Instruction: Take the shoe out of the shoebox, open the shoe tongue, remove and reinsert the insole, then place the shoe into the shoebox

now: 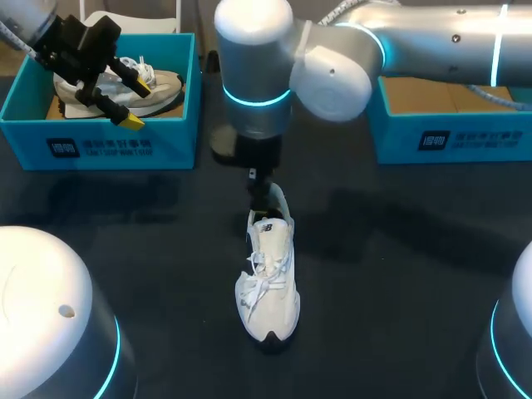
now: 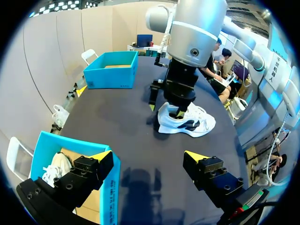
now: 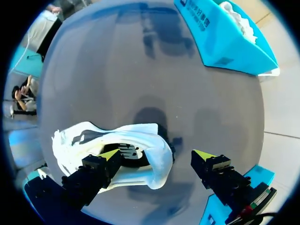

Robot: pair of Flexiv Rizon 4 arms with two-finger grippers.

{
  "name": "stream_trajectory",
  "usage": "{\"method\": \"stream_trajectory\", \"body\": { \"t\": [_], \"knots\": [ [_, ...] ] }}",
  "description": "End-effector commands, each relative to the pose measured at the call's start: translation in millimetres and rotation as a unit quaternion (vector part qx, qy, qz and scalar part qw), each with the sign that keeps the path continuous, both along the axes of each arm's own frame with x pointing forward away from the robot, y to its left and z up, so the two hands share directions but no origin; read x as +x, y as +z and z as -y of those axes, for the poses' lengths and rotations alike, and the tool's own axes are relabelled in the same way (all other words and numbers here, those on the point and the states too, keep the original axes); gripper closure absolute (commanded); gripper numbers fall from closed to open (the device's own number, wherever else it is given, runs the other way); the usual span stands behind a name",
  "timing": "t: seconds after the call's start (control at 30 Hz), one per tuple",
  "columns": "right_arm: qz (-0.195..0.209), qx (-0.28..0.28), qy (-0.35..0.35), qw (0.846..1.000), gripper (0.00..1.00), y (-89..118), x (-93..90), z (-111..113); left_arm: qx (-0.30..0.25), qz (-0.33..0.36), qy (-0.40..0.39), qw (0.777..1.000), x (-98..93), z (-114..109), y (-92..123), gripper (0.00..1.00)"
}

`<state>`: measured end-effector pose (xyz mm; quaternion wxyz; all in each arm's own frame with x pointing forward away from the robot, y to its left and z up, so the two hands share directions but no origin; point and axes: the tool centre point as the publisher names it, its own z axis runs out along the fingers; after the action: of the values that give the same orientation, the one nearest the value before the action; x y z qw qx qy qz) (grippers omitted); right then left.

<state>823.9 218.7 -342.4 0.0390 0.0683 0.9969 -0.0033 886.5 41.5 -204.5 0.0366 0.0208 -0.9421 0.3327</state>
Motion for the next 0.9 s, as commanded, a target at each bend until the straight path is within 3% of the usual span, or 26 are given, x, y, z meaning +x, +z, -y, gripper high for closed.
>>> {"method": "stream_trajectory", "body": {
  "t": [0.03, 0.5, 0.57, 0.7, 0.77, 0.9],
  "knots": [
    [-0.004, 0.008, 0.016, 1.0, 0.0, -9, 5.1, 3, 0.001, 0.0, -0.001, 1.0, 0.3, -1, 1, 0.0],
    [-0.003, 0.005, 0.029, 1.0, 0.02, -26, 19.1, 21, 0.001, 0.0, -0.001, 1.0, 0.3, -1, 1, 0.0],
    [-0.003, 0.007, 0.028, 1.0, 0.2, -26, 20.1, 20, 0.001, 0.0, -0.001, 1.0, 0.3, -1, 1, 0.0],
    [-0.007, 0.008, 0.026, 1.0, 0.33, -29, 19.7, 17, 0.001, 0.0, -0.001, 1.0, 0.3, -1, 1, 0.0],
    [-0.008, 0.009, 0.025, 1.0, 0.51, -30, 19.6, 17, 0.001, 0.0, -0.001, 1.0, 0.3, -1, 1, 0.0],
    [-0.009, 0.011, 0.017, 1.0, 0.52, -31, 19.1, 16, 0.001, 0.0, -0.001, 1.0, 0.3, -1, 1, 0.0]
  ]
}}
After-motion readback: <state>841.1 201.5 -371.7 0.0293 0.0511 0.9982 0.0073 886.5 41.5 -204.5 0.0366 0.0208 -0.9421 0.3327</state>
